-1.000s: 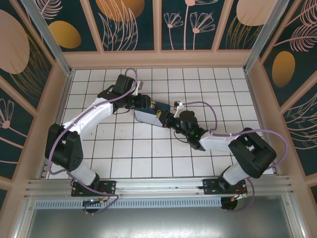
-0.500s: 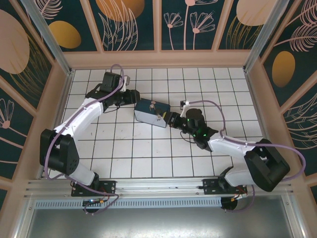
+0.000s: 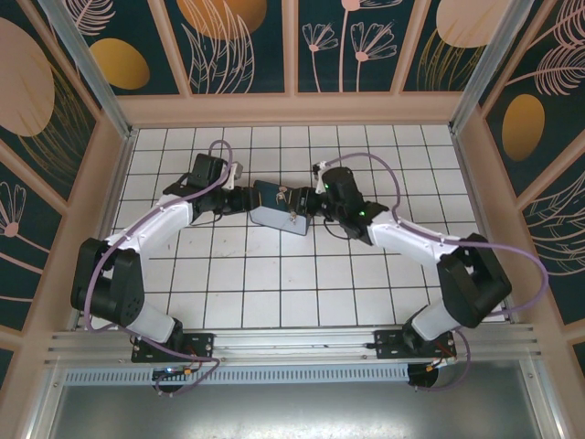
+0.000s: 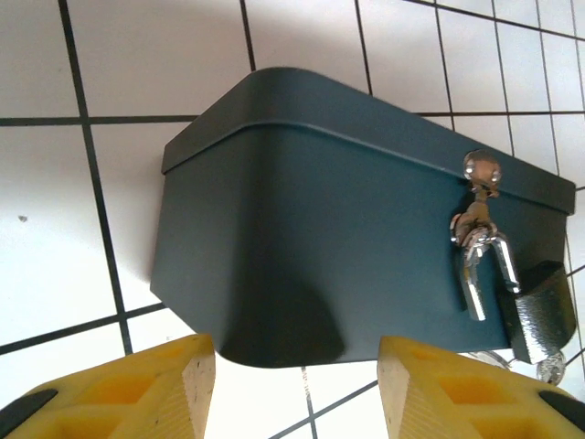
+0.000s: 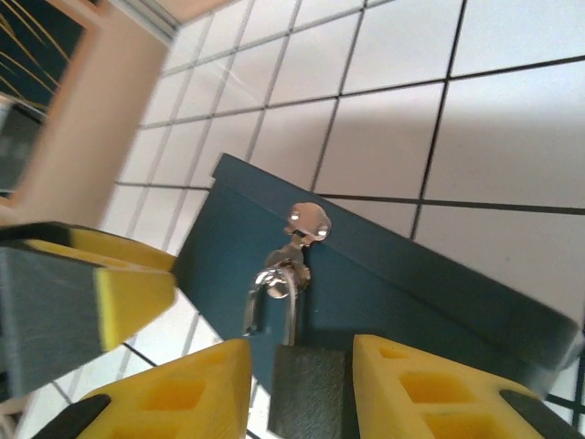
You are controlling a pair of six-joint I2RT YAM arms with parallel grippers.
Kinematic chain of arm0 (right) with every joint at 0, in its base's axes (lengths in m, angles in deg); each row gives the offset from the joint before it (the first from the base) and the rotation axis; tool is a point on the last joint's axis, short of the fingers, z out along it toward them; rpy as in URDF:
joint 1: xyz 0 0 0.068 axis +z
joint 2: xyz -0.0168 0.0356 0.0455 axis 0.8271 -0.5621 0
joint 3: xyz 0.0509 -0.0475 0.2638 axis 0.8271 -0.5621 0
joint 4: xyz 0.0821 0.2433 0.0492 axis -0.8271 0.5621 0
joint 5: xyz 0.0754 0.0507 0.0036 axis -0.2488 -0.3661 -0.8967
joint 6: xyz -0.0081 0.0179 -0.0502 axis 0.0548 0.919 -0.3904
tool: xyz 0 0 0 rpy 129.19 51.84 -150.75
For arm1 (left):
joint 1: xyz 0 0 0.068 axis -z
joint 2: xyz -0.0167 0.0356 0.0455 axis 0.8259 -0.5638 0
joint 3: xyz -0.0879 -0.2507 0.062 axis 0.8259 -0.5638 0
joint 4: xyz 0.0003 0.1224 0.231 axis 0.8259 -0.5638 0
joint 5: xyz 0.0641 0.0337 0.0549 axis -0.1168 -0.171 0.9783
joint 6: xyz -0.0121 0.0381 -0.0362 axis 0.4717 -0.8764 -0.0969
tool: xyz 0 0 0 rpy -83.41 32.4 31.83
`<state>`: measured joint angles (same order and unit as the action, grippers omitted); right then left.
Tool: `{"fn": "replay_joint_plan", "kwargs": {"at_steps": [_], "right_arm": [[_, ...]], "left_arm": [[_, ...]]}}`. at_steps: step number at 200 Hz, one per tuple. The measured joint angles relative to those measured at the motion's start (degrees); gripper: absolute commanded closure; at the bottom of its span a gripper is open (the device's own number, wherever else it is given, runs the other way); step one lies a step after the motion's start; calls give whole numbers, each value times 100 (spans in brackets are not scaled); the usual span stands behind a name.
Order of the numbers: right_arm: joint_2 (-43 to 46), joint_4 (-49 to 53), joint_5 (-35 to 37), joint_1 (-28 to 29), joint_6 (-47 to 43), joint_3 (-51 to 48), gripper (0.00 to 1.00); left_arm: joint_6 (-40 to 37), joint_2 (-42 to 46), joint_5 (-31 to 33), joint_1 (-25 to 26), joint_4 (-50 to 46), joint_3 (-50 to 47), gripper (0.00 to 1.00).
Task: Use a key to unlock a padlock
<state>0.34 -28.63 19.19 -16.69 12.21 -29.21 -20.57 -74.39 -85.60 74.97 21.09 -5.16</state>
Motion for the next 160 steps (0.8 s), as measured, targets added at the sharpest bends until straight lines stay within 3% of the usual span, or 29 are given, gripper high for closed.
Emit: {"fn": "replay_joint_plan", "kwargs": {"at_steps": [64,160], "right_arm": [[-435,1510,308,238,-557,859,64],[-769,2214,664,450,-610,1502,67]], "left_arm": [[46,-157,-157,0,306,275,52],[103,-420,-450,24,549,365,56]]}}
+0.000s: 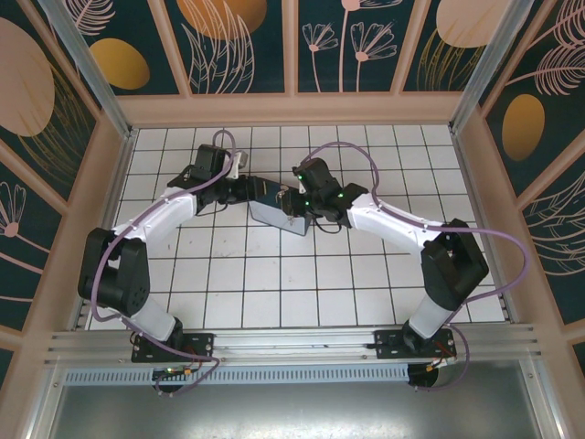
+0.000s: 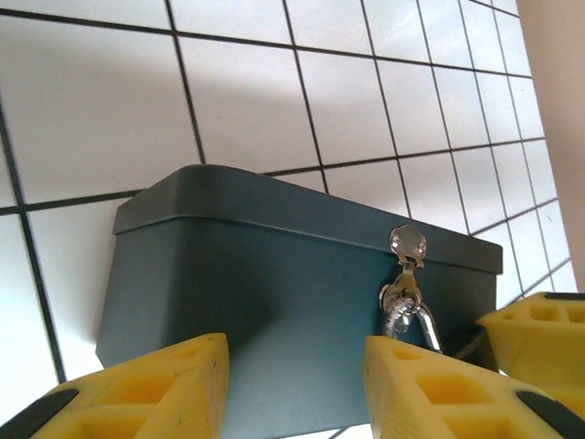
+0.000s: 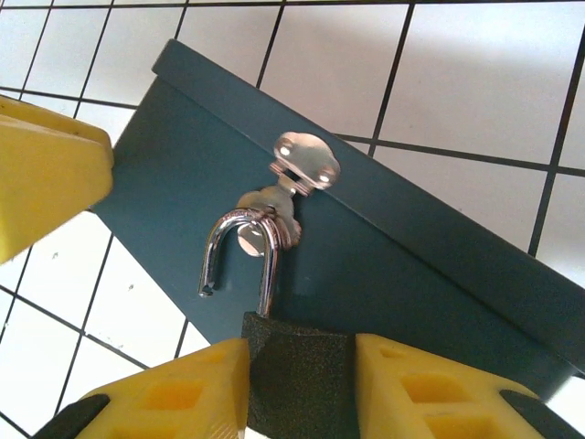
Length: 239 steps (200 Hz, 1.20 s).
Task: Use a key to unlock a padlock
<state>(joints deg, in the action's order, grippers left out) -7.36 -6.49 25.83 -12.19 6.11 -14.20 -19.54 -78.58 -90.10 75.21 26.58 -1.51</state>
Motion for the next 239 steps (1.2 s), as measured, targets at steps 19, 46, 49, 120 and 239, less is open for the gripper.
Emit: {"fn": "replay_joint_plan", "kwargs": {"at_steps": [19,46,49,120,239], "right_arm": [[0,57,-61,0,63,20,67],[0,63,-133,0,247,22,68],[0,63,-140,0,269,22,68],[496,-214,-216,0,1193,-509,70],[166,271,197,87,1134,210,55]], "left_arm": [[9,0,-164,136,-9,0,56],[96,0,-352,286,-37,-2,57],[114,0,-356,299,-37,-2,57],[308,-15,-479,330,-52,-4,60],[-33,-166,590,-188,-568,933,45]]}}
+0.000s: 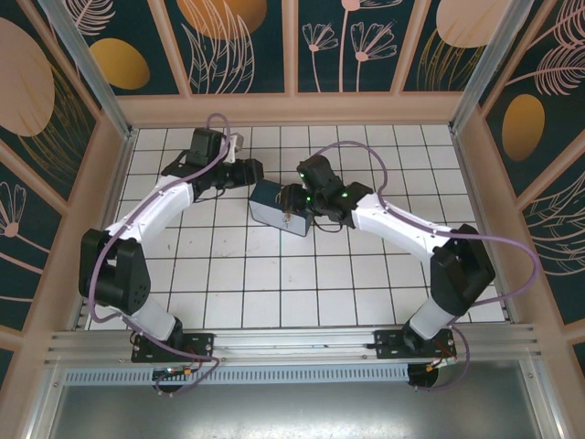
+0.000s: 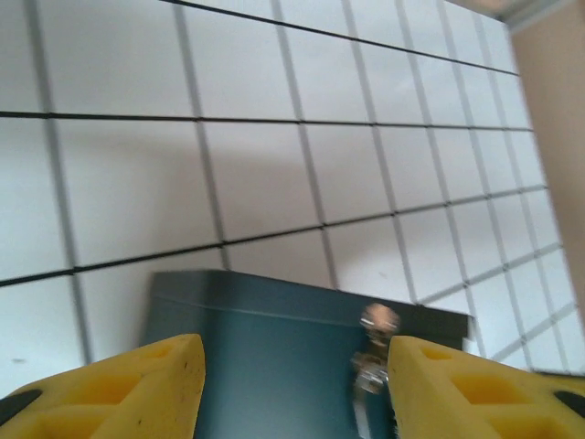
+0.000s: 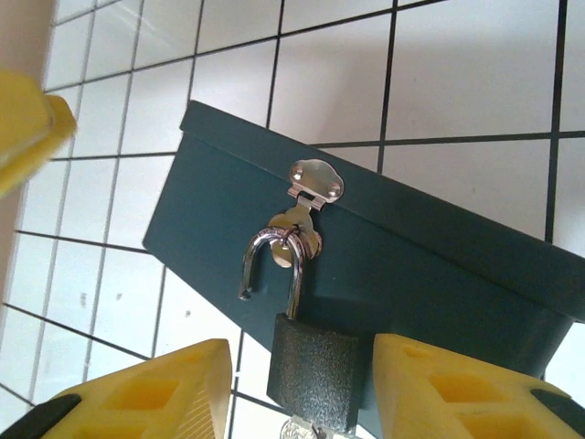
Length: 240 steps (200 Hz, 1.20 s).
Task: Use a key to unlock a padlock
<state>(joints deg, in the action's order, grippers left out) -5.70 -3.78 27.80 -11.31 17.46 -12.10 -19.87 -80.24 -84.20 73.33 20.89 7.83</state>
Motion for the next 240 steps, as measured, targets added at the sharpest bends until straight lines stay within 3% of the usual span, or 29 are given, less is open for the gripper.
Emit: {"fn": "replay_joint_plan", "kwargs": {"at_steps": [35,92,128,178,206,240], "right_arm": [[-546,710,339,177,-299,680,55],[-1032,1484,1102,496,-564,1283,55],[-1071,1740,1436,586,-573,1384,66],[-997,1991,1585,483,-680,1397,69],[-883,2033,1567,245,-815,1300,71],[-702,1993,1467,26,-999,1235,71]], "left_arm": [[-33,-400,155,-61,81,-20,47],[101,-374,-149,-46,457,-514,52],[164,-289,-227,17,579,-697,53],[190,87,-275,216,577,-949,54],[184,369,-186,232,485,-1064,46],[-26,-31,227,240,149,-234,46]]}}
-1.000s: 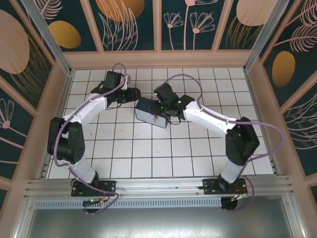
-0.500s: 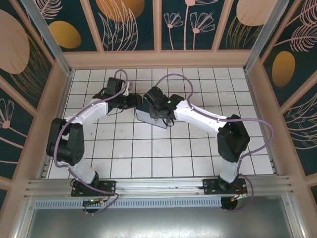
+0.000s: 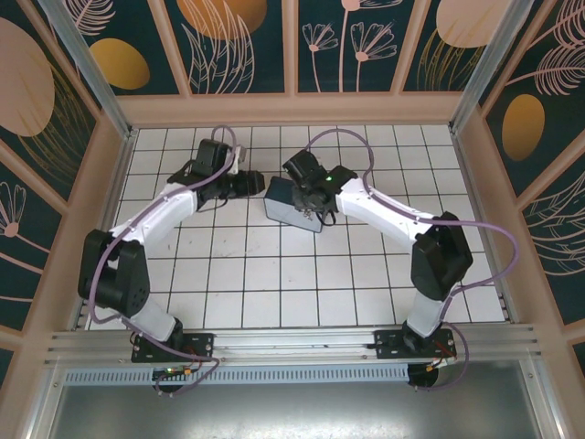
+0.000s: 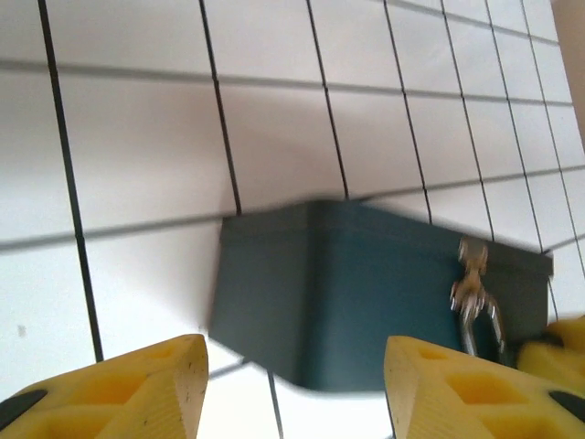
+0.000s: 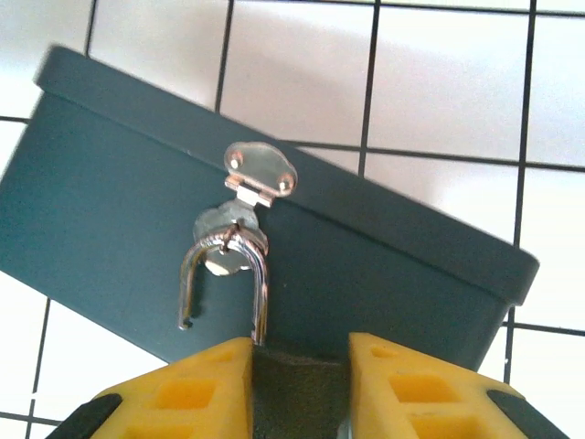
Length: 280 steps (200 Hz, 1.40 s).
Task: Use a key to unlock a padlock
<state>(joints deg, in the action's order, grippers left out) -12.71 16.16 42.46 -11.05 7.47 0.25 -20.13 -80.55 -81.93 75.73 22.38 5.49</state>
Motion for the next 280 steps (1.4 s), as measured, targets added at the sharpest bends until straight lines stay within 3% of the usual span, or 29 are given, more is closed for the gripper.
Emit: {"fn": "replay_joint_plan", "kwargs": {"at_steps": [38,60,87,280], "right_arm": [[136,22,-160,-42,-177,-22,72],[136,26,-229,-52,-177,-44,61],[136,90,-240,-57,-229,-48,58],[-105,240,-295,-59,-192,-20,52]], "left_arm": [[-227,-1082,107,0,24,1250,45],[-339,-1541,101,22,31,1547,45],[-503,-1847,83,122,28,1596,45],[-546,-1843,-138,319,345,1373,51]]}}
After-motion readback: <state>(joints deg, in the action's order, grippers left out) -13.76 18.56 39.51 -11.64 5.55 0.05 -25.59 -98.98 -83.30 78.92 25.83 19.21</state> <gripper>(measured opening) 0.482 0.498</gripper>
